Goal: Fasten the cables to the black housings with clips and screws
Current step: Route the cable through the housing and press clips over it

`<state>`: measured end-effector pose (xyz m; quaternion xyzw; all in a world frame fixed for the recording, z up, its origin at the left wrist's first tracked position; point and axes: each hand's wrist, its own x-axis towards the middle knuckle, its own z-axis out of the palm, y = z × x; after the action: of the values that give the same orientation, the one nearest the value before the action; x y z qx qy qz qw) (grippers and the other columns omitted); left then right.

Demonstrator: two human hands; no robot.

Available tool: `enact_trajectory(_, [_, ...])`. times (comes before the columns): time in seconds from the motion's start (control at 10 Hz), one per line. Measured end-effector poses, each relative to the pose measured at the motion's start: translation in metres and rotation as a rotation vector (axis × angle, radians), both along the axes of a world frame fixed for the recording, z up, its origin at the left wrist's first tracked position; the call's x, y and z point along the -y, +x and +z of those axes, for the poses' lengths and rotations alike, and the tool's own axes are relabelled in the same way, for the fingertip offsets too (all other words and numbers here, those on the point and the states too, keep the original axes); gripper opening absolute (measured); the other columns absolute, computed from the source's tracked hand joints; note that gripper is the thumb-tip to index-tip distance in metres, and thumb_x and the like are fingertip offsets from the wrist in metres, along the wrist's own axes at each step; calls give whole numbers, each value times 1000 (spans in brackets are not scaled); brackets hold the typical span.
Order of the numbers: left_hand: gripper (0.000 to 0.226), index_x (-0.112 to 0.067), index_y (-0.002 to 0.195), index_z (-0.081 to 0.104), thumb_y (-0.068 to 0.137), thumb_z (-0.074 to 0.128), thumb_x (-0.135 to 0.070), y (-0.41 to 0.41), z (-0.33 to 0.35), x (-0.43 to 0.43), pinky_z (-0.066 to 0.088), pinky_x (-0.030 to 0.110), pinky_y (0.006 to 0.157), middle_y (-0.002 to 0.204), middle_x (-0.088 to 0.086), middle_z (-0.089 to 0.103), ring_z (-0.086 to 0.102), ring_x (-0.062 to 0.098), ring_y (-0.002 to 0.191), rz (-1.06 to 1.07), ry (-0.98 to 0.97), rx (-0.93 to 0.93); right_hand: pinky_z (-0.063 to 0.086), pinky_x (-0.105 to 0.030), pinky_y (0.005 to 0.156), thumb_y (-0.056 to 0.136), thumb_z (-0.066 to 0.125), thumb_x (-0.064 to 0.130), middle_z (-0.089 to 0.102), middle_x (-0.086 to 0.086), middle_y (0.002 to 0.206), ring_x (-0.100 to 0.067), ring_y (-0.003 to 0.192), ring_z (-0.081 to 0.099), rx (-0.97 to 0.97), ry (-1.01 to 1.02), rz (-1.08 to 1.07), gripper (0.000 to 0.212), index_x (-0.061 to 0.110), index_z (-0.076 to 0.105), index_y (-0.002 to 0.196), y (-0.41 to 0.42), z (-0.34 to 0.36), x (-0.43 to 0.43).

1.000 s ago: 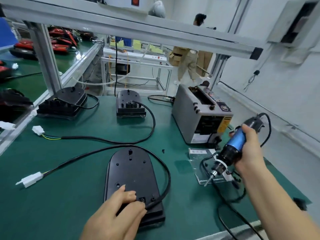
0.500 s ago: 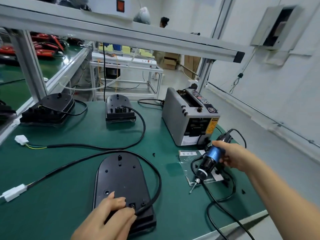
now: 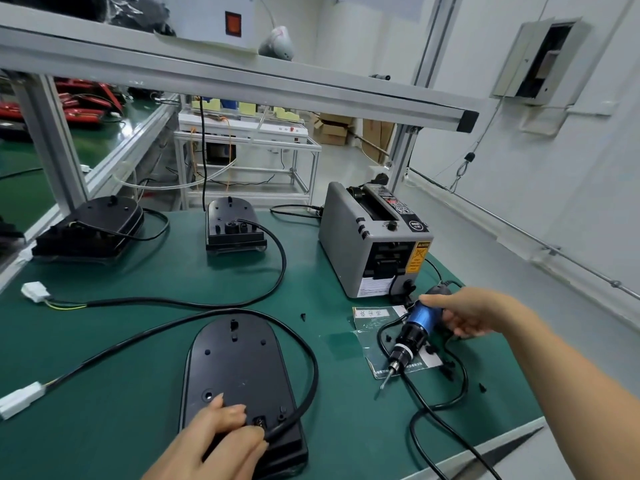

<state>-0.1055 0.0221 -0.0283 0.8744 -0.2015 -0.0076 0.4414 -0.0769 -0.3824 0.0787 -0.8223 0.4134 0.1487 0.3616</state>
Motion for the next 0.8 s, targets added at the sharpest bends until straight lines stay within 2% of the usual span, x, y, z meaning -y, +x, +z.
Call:
enact_trajectory(0.1, [55, 24, 99, 17, 97, 51, -20, 5, -4, -10, -7, 23, 112, 153, 17, 25, 40, 0, 131, -265, 156, -225, 45, -22, 44, 78, 68, 54, 56, -6, 55, -16, 42, 51, 4, -30, 7, 52, 3, 58, 76, -1, 2, 2])
enact_trajectory(0.2, [16, -10, 102, 64, 93, 56, -20, -34, 6, -16, 26, 17, 106, 115, 3, 64, 46, 7, 128, -122, 122, 348, 42, -22, 42, 84, 67, 42, 45, -4, 50, -17, 39, 41, 39, -16, 1, 44, 2, 54, 75, 0, 5, -5])
enact_trajectory(0.3, [6, -39, 86, 59, 81, 55, -38, -46, 27, -2, 45, 17, 87, 100, -21, 61, 54, 1, 115, 60, -81, 454, 43, -27, 54, 88, 61, 35, 53, -9, 61, -21, 52, 47, 185, -353, 126, 35, 3, 56, 72, 8, 12, -20])
enact_trajectory(0.4, [10, -32, 78, 62, 83, 54, -33, -38, 30, -3, 46, 19, 84, 89, -12, 61, 57, 1, 103, 35, -53, 632, 42, -26, 53, 85, 63, 23, 58, -9, 69, -19, 56, 47, 495, -246, 137, 19, 4, 66, 81, 21, 17, -37])
enact_trajectory(0.5, [16, -26, 76, 66, 83, 54, -31, -37, 35, -1, 47, 23, 86, 84, -5, 62, 59, 3, 95, 50, -66, 641, 35, -17, 41, 85, 63, 12, 53, -6, 62, -12, 47, 41, 634, 80, -14, 7, 5, 63, 85, 32, 17, -50])
enact_trajectory(0.6, [20, -22, 71, 68, 83, 54, -30, -39, 35, -1, 46, 23, 88, 82, -3, 63, 57, 3, 96, 56, -44, 686, 37, -13, 37, 86, 63, 8, 46, -3, 58, -9, 43, 42, 661, 259, -158, 7, 8, 56, 85, 41, 12, -55])
enact_trajectory(0.8, [27, -18, 68, 71, 83, 52, -31, -40, 35, -1, 44, 18, 91, 80, -1, 63, 56, 3, 95, 65, -14, 684, 43, -14, 39, 84, 68, 13, 47, -3, 58, -9, 42, 45, 743, 373, -269, 13, 5, 60, 90, 46, 5, -59])
